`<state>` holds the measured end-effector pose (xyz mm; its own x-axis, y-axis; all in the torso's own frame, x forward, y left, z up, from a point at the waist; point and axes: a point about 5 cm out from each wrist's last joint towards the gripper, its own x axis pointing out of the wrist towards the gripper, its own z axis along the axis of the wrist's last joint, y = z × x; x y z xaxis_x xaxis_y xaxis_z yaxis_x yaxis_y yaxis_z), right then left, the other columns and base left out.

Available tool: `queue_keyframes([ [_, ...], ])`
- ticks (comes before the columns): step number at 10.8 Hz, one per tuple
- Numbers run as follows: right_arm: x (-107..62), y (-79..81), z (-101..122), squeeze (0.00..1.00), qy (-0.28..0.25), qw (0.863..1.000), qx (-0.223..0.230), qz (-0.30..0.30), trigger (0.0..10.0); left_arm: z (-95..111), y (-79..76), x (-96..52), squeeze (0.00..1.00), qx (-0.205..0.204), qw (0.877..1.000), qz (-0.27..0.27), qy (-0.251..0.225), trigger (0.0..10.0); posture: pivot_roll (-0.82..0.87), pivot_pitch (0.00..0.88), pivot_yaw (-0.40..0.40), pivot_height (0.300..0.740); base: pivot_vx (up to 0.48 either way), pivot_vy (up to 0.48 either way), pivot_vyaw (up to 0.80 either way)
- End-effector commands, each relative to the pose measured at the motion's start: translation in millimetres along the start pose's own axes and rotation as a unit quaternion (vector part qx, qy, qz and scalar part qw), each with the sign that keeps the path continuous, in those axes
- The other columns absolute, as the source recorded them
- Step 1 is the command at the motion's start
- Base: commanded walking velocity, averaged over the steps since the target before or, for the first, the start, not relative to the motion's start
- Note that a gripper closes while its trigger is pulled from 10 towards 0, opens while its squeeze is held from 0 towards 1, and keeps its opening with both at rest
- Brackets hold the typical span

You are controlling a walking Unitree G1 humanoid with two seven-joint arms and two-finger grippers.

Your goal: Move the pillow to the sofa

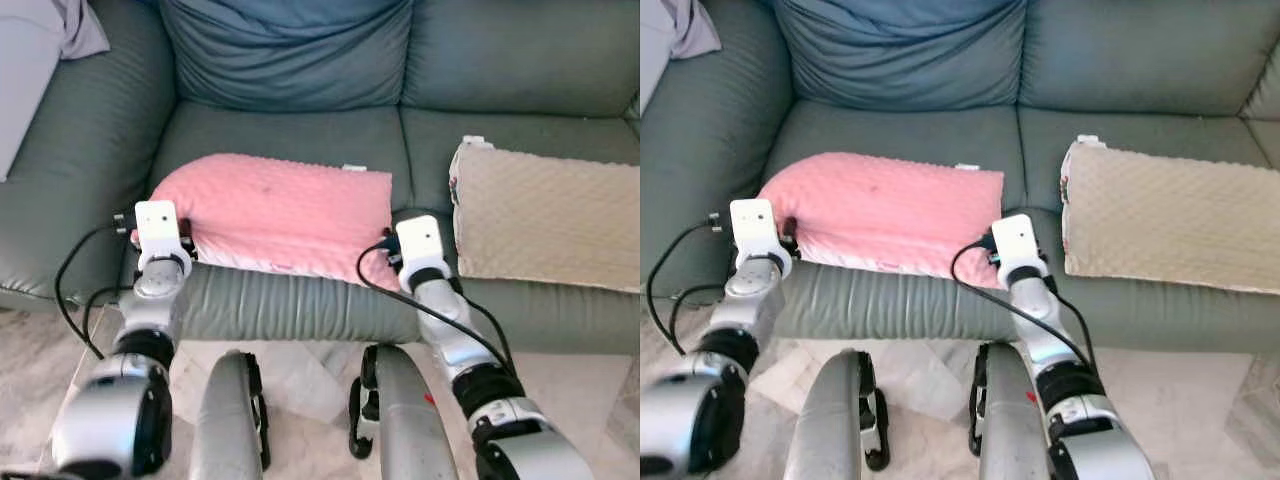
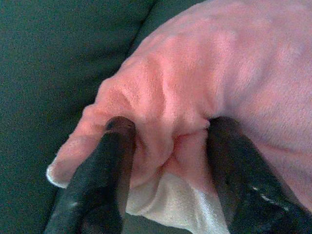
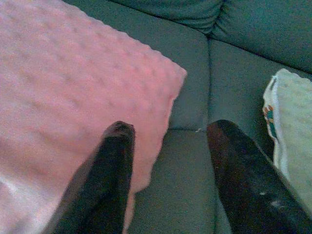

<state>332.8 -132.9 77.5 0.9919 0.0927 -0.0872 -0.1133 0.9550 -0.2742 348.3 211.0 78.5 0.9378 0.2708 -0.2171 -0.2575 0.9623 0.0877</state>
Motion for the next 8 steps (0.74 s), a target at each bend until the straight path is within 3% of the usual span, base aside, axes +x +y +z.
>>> queue_keyframes([
  [1, -4.3, 4.6, -4, 1.00, 0.004, 1.000, 0.002, 0.008, 10.0, -8, 1.6, -4.2, 1.00, 0.000, 1.000, -0.002, 0.012, 10.0, 0.01, 0.229, -0.002, 0.636, 0.000, 0.000, 0.00],
  [5, -6.5, 13.2, -3, 1.00, -0.002, 0.999, 0.014, 0.030, 10.0, -19, 0.8, -23.0, 1.00, -0.001, 1.000, -0.013, 0.027, 10.0, 0.02, 0.221, 0.002, 0.636, 0.000, 0.000, 0.00],
  [7, -7.5, 19.6, -2, 1.00, -0.006, 0.999, 0.026, 0.046, 10.0, -17, -2.6, -29.5, 1.00, -0.007, 0.999, -0.021, 0.028, 10.0, 0.02, 0.222, 0.002, 0.636, 0.000, 0.000, 0.00],
  [8, -9.2, 25.6, -1, 1.00, -0.010, 0.997, 0.042, 0.065, 10.0, -7, -5.7, -31.4, 1.00, 0.010, 0.999, -0.037, 0.005, 10.0, 0.03, 0.219, 0.004, 0.636, 0.000, 0.000, 0.00],
])
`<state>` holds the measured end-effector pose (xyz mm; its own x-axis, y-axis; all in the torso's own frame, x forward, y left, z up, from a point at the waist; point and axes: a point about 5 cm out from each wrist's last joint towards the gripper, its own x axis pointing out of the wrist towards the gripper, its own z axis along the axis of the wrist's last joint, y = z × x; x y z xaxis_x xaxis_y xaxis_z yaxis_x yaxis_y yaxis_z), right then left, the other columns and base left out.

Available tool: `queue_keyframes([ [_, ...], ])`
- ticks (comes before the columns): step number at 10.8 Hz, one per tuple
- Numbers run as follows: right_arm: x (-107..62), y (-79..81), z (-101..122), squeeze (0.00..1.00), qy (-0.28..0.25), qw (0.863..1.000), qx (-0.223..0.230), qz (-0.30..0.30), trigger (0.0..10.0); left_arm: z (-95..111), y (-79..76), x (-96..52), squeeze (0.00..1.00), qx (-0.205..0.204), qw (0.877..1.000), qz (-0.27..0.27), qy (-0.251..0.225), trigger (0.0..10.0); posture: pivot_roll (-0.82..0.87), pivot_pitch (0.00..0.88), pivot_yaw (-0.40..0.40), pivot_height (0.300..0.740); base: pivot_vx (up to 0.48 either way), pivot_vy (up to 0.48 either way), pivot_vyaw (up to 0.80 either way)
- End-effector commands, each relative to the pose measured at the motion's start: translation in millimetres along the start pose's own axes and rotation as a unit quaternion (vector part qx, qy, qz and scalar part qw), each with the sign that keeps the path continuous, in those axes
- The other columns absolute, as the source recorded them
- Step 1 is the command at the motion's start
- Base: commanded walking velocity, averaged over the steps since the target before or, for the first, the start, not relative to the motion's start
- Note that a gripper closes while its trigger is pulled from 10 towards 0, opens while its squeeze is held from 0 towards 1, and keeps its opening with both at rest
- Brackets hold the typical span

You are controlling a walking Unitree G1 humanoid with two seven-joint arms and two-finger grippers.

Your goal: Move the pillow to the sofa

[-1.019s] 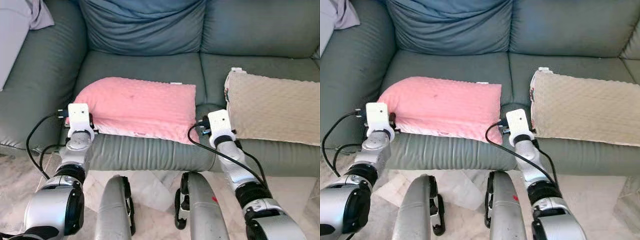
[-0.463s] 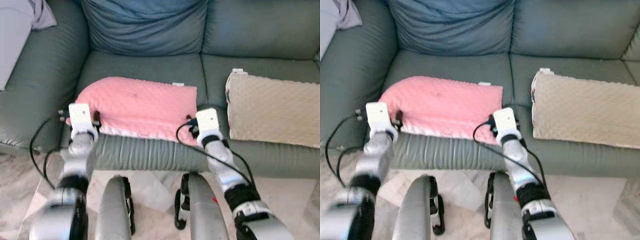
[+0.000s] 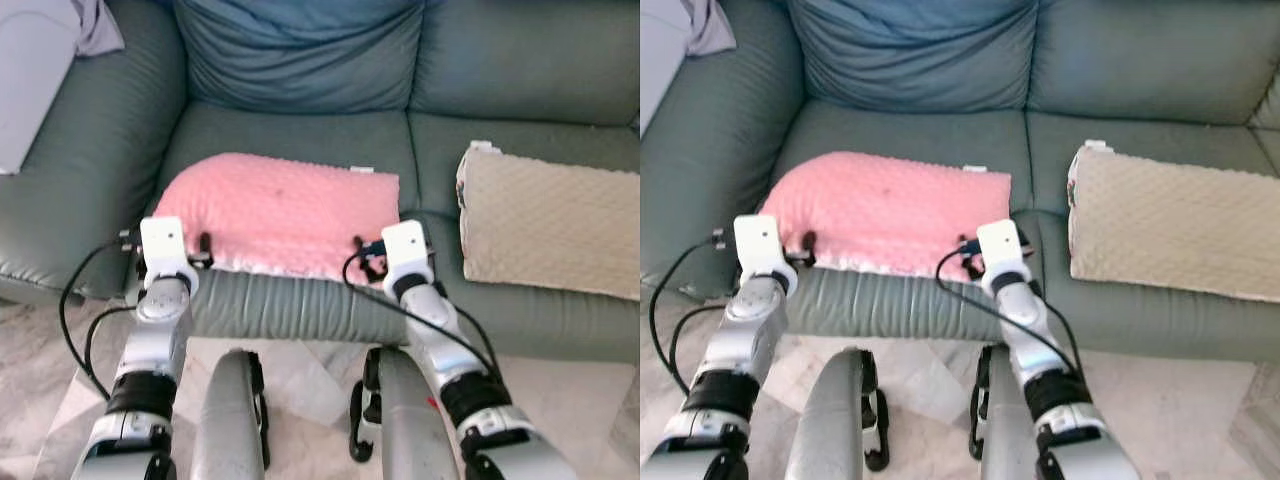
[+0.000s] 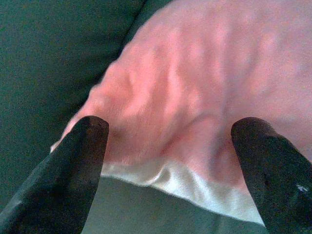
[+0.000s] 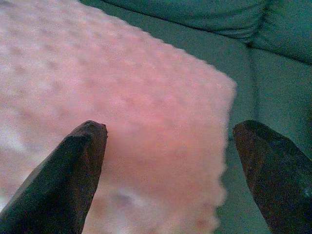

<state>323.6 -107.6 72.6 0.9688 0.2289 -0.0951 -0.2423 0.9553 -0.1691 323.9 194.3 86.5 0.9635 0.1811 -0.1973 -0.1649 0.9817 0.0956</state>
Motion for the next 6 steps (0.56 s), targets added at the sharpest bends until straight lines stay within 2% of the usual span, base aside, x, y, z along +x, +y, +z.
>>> queue_keyframes([
  [1, -4.2, 6.6, -3, 1.00, 0.000, 1.000, 0.015, 0.022, 10.0, 9, -1.1, -3.1, 1.00, 0.035, 0.999, -0.015, -0.027, 10.0, 0.03, 0.216, 0.005, 0.636, 0.000, 0.000, 0.00],
  [2, -4.4, 10.5, -4, 1.00, 0.002, 0.999, 0.025, 0.038, 10.0, 20, -2.9, -4.7, 1.00, 0.048, 0.997, -0.024, -0.051, 10.0, 0.03, 0.216, 0.005, 0.636, 0.000, 0.000, 0.00],
  [3, -4.3, 16.3, -4, 1.00, 0.004, 0.997, 0.037, 0.064, 10.0, 39, -6.2, -8.4, 1.00, 0.057, 0.994, -0.037, -0.088, 10.0, 0.04, 0.214, 0.004, 0.636, 0.000, 0.000, 0.00],
  [4, -4.1, 17.3, -5, 1.00, 0.006, 0.997, 0.038, 0.070, 10.0, 49, -7.9, -11.1, 1.00, 0.056, 0.992, -0.042, -0.104, 10.0, 0.04, 0.213, 0.003, 0.636, 0.000, 0.000, 0.00],
  [5, -3.6, 17.7, -5, 1.00, 0.007, 0.996, 0.039, 0.074, 10.0, 61, -5.6, -13.8, 1.00, 0.049, 0.990, -0.038, -0.124, 10.0, 0.04, 0.212, -0.001, 0.636, 0.000, 0.000, 0.00],
  [6, -3.6, 26.0, -2, 1.00, 0.002, 0.993, 0.056, 0.105, 10.0, 67, 0.9, -15.5, 1.00, 0.056, 0.988, -0.027, -0.143, 10.0, 0.04, 0.214, -0.001, 0.636, 0.000, 0.000, 0.00],
])
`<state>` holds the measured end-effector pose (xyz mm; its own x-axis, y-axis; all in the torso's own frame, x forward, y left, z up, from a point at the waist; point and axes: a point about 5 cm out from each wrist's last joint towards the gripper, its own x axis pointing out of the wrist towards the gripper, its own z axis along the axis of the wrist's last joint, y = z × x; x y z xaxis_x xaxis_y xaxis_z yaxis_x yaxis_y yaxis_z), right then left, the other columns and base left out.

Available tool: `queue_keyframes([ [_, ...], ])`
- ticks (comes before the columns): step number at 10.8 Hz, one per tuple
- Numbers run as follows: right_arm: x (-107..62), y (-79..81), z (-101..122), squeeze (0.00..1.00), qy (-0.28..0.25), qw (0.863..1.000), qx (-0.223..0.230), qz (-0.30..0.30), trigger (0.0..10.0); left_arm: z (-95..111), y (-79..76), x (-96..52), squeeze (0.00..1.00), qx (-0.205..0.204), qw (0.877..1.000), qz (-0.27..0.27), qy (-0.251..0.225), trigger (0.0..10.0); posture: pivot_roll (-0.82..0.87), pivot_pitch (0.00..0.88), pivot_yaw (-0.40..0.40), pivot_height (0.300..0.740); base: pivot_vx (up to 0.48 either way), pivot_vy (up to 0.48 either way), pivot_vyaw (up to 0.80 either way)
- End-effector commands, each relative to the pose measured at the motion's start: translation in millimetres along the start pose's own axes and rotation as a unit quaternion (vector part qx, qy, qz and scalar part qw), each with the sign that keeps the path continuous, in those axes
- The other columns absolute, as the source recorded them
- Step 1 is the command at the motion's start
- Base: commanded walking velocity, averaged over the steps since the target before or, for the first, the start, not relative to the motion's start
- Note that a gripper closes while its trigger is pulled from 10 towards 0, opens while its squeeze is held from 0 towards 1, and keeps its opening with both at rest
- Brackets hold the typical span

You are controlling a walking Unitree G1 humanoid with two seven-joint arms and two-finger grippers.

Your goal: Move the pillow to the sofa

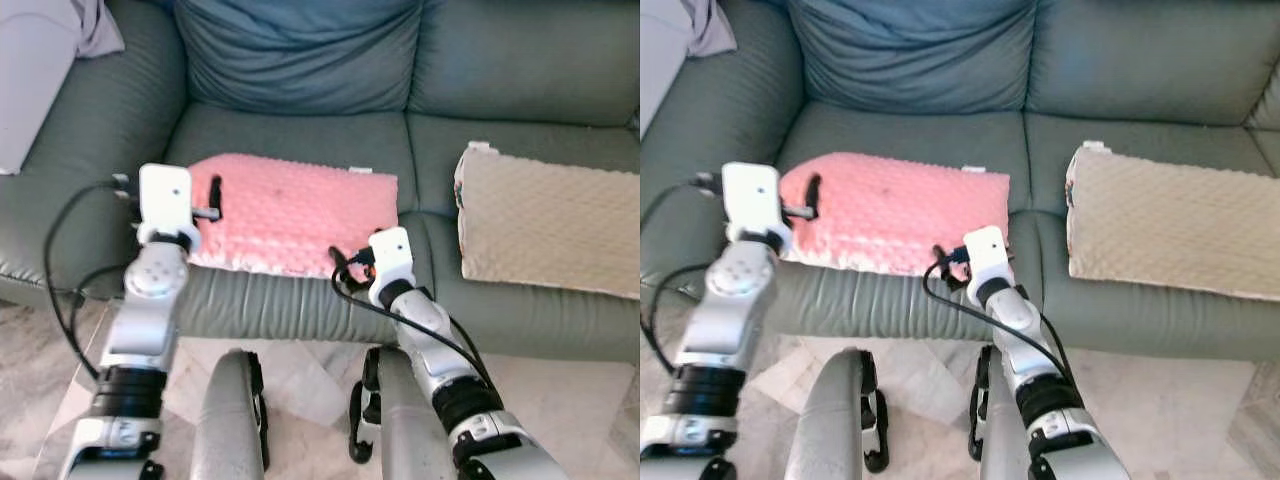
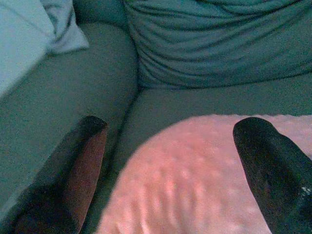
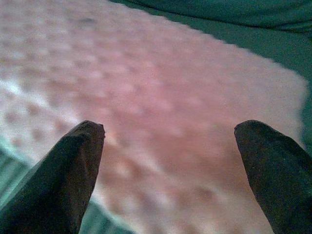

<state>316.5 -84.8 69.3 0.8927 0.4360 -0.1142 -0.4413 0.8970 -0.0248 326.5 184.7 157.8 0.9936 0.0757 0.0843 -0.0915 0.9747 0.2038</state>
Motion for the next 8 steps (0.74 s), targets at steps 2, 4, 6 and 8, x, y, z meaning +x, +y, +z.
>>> queue_keyframes([
  [2, -4.0, 28.6, -15, 1.00, 0.039, 0.993, 0.050, 0.100, 10.0, -17, 7.1, -8.8, 0.73, 0.009, 0.999, 0.016, 0.041, 10.0, 0.04, 0.215, -0.001, 0.636, 0.000, 0.000, 0.00],
  [4, -9.9, 17.6, -30, 1.00, 0.082, 0.992, 0.047, 0.080, 10.0, -19, -0.6, -13.6, 0.00, 0.009, 0.999, 0.003, 0.046, 10.0, 0.04, 0.215, -0.001, 0.636, 0.000, 0.000, 0.00],
  [6, -17.4, -6.3, -39, 1.00, 0.120, 0.991, 0.044, 0.036, 10.0, -23, -5.7, -16.6, 0.00, 0.007, 0.998, -0.003, 0.055, 10.0, 0.04, 0.216, -0.002, 0.636, 0.000, 0.000, 0.00],
  [8, -16.1, -18.3, -35, 1.00, 0.117, 0.993, 0.031, 0.014, 10.0, -23, -7.0, -17.2, 0.00, 0.005, 0.998, -0.005, 0.060, 10.0, 0.04, 0.216, -0.003, 0.636, 0.000, 0.000, 0.00],
])
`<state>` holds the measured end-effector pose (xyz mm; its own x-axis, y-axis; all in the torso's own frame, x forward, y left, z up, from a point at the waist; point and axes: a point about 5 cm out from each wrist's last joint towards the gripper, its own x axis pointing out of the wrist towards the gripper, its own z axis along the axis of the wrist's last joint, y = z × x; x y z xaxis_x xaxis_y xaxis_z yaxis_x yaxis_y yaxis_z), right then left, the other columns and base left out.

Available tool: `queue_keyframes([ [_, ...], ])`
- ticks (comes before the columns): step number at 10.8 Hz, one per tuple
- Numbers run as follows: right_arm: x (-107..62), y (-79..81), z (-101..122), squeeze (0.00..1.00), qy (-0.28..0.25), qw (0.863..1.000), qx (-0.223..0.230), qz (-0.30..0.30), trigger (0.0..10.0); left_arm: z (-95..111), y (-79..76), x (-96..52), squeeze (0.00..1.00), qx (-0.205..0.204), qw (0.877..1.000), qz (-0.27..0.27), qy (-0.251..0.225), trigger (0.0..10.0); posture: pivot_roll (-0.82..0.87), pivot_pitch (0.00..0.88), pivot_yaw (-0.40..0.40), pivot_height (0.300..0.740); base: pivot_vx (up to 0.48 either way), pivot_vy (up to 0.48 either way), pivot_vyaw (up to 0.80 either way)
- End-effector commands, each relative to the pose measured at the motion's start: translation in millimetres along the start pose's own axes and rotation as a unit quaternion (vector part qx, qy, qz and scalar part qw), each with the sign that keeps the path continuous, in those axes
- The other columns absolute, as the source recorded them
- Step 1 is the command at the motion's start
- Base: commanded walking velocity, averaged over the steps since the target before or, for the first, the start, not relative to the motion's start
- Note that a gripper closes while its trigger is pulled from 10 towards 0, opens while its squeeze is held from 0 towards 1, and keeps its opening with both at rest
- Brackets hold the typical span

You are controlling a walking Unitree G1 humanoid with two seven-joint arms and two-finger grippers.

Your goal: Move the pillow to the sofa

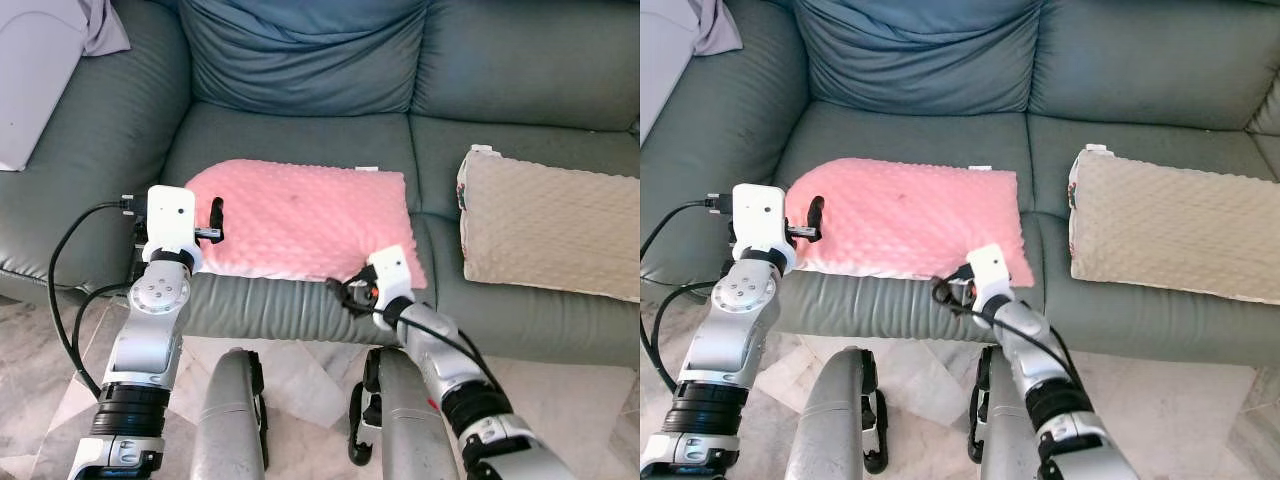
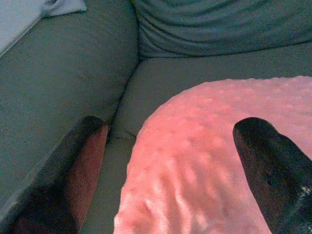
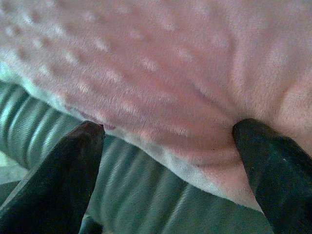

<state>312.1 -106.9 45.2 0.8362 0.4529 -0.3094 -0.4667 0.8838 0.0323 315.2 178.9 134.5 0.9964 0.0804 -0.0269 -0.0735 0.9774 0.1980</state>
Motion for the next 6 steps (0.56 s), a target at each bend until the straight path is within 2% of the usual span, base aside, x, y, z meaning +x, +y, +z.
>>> queue_keyframes([
  [1, -2.4, -2.3, -8, 1.00, 0.016, 1.000, 0.006, -0.008, 10.0, -4, 2.9, -3.4, 0.00, 0.009, 1.000, 0.005, 0.008, 10.0, 0.04, 0.215, -0.004, 0.636, 0.000, 0.000, 0.00],
  [3, -0.1, 6.6, 7, 1.00, -0.039, 0.999, 0.015, 0.007, 10.0, -6, 7.6, -3.0, 0.00, 0.014, 1.000, 0.011, 0.012, 10.0, 0.04, 0.213, -0.004, 0.636, 0.000, 0.000, 0.00],
  [4, 0.5, 17.4, 27, 1.00, -0.103, 0.994, 0.027, 0.027, 10.0, -8, 8.0, -2.0, 0.00, 0.015, 1.000, 0.012, 0.015, 10.0, 0.03, 0.205, -0.004, 0.636, 0.000, 0.000, 0.00],
  [6, -3.9, 31.9, 54, 1.00, -0.174, 0.984, 0.025, 0.035, 10.0, -6, 5.6, 1.7, 0.00, 0.021, 1.000, -0.002, 0.004, 10.0, 0.02, 0.166, -0.003, 0.636, 0.000, 0.000, 0.00],
])
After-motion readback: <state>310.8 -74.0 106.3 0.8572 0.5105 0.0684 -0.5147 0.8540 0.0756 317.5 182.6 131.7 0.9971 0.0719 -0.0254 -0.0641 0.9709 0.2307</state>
